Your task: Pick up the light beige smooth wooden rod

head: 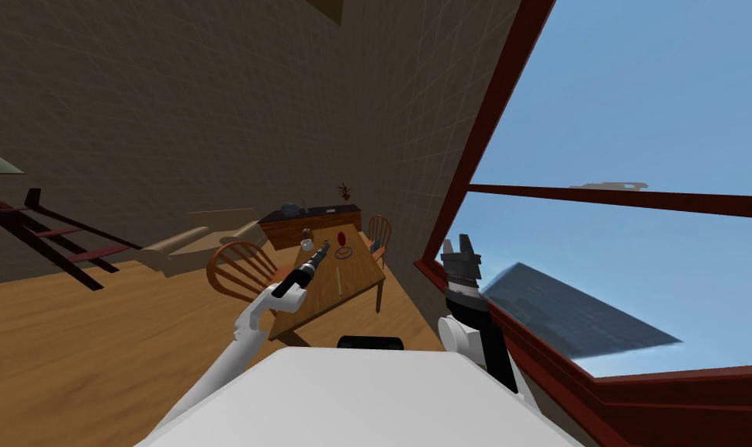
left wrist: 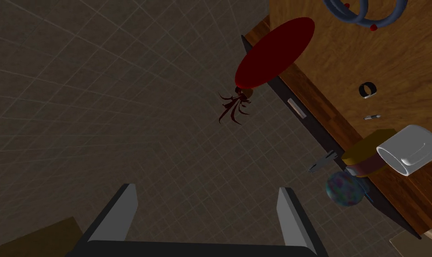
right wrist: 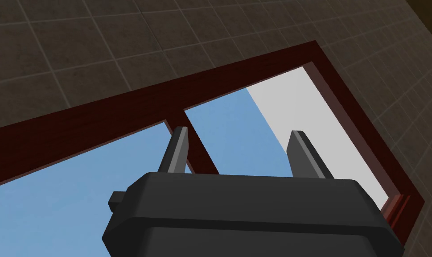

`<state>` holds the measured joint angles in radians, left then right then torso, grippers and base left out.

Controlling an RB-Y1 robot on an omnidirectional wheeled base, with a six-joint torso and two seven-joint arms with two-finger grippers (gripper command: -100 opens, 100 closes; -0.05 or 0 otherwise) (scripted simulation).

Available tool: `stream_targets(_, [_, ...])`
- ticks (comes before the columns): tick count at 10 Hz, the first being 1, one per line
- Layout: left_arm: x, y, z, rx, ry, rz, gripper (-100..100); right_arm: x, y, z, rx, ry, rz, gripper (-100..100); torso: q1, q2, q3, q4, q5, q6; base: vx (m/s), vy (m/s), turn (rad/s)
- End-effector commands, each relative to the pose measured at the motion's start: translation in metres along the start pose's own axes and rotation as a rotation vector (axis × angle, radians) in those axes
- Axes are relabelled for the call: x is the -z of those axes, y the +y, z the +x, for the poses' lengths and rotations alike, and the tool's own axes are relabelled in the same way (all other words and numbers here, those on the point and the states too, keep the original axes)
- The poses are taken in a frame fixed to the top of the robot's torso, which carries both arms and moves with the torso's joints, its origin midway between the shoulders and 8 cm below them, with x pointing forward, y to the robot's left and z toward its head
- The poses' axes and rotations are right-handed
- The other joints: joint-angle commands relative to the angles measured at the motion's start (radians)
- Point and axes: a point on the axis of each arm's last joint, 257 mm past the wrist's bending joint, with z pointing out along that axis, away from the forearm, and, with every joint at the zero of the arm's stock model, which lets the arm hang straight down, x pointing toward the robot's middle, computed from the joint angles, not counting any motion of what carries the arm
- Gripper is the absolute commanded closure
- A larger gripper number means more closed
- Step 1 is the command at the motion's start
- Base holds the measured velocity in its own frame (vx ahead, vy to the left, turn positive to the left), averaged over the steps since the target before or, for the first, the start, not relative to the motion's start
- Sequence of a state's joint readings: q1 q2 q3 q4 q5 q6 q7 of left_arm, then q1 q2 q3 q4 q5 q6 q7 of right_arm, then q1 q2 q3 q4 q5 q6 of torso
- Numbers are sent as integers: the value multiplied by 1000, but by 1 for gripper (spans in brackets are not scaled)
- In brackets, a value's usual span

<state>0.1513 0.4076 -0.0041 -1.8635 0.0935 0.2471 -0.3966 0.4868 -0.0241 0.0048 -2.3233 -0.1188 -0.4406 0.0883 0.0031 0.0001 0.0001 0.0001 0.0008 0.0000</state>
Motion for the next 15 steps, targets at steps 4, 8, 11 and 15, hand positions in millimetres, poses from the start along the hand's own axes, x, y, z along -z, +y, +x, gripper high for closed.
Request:
stream_targets(4, [-13,57,19,-40,83,-153,-100,0,0,0,0,0,0,0,0,0,0,0,0,-1,-23,42,-129])
stream_targets(8, [-17,105,32,-62,155,-282,-100,0,0,0,0,0,0,0,-1,-1,0,0,0,-1,-20,33,-134])
stream_targets(11, [-13,139,42,-68,201,-370,-100,0,0,0,0,0,0,0,0,-1,-1,0,0,0,-14,30,-137])
stream_targets(15, [-6,185,54,-74,279,-495,-100,0,0,0,0,0,0,0,-2,-2,-1,0,0,0,-6,22,-144])
